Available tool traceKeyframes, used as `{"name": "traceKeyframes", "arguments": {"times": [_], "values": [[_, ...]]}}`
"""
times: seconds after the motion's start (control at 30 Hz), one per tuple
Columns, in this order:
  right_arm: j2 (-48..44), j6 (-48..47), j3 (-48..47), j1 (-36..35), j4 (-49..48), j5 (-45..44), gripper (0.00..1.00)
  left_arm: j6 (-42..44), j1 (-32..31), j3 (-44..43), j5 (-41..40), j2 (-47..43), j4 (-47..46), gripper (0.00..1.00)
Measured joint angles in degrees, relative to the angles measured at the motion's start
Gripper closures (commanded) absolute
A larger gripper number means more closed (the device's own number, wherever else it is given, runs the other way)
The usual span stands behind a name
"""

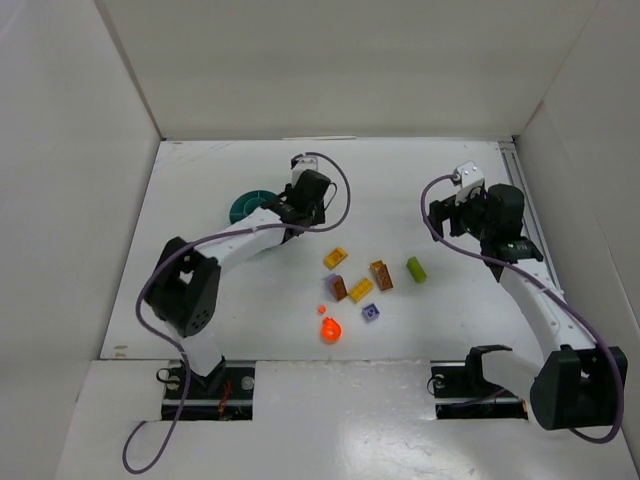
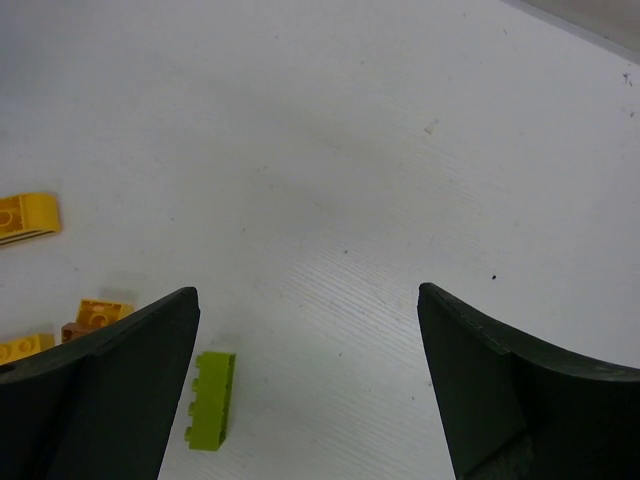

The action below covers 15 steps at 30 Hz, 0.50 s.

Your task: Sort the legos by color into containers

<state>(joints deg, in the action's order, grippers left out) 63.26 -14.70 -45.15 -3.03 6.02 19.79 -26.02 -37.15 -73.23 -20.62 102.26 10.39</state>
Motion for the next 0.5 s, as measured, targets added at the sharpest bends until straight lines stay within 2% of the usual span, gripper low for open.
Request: {"name": "traceKeyframes", "arguments": {"times": [0.1,0.27,0.5], "values": [[-0.68,-0.15,0.00,0.00,0.00,0.04,0.06,-0.39,-0.35,3.58,-0.83,-9.40,-1.60,0.82],[-1.33,-0.39,0.00,0.00,0.04,0.13,0.06,-1.86,0.92,9.68,-3.50,-22.05,-4.28,0.76],[-1.79,-0.57,0.00,0.33,0.02,0.15,0.06,-4.09,10.69,20.74,-5.07,-32.04,-5.46,0.75]]}}
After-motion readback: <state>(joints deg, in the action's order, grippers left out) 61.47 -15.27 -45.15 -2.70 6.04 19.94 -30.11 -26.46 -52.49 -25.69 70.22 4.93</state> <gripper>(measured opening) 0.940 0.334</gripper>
